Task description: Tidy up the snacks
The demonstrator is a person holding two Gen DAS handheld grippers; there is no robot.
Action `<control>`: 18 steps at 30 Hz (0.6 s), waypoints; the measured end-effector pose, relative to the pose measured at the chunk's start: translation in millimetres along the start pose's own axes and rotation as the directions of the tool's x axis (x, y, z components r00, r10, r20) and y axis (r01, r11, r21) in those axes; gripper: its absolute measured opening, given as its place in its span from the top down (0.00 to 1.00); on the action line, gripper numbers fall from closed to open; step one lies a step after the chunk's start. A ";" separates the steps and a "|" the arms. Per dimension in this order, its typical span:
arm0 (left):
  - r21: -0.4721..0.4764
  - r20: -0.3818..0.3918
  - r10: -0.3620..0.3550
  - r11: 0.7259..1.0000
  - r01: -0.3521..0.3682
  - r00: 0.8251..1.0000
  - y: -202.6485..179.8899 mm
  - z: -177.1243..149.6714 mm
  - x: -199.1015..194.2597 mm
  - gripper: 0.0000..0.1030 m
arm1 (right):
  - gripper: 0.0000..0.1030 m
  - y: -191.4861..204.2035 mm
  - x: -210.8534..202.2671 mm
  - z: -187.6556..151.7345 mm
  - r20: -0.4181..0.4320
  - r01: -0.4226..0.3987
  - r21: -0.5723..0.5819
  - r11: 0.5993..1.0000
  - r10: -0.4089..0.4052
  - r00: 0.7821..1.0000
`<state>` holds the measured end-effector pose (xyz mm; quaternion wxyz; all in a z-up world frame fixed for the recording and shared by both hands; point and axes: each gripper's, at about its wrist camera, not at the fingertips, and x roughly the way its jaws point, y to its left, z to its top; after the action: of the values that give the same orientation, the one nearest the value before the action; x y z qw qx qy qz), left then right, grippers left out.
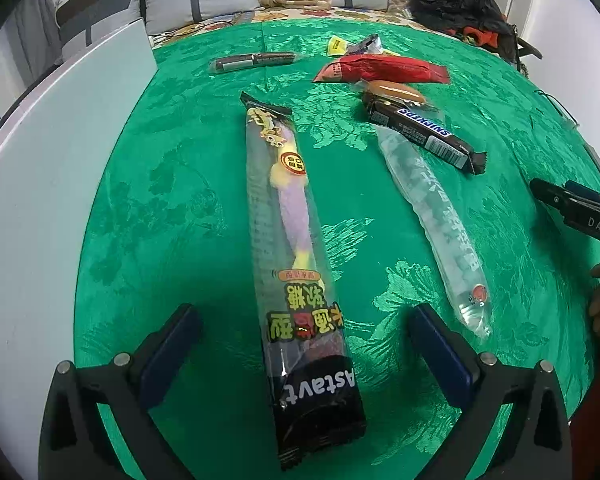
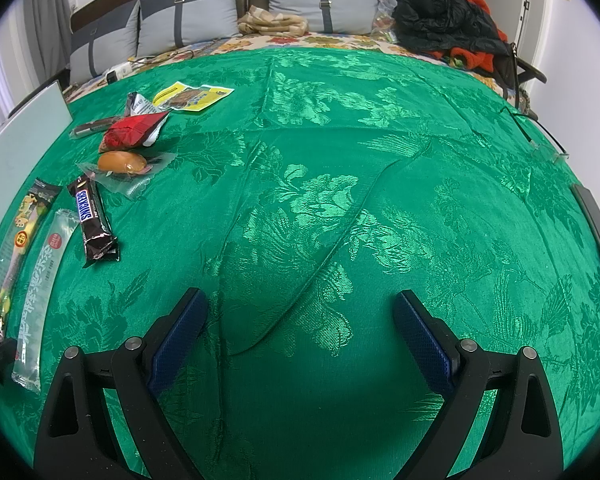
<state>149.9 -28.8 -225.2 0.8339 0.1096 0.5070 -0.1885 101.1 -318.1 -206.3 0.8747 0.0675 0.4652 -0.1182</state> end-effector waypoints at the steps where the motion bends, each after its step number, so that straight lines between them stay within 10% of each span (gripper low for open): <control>1: 0.003 -0.001 -0.001 1.000 0.001 1.000 0.1 0.0 0.0 0.00 | 0.06 0.0 0.0 0.0 0.000 0.000 0.000 1.000 0.000 1.000; 18: -0.007 -0.085 -0.035 0.999 0.035 0.996 15.4 36.5 10.8 0.16 | 0.06 -0.4 0.1 0.1 0.000 0.000 0.000 1.000 0.000 1.000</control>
<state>190.3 -30.8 -218.1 0.8083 0.1062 0.5446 -0.1968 101.1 -318.5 -206.3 0.8746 0.0675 0.4653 -0.1181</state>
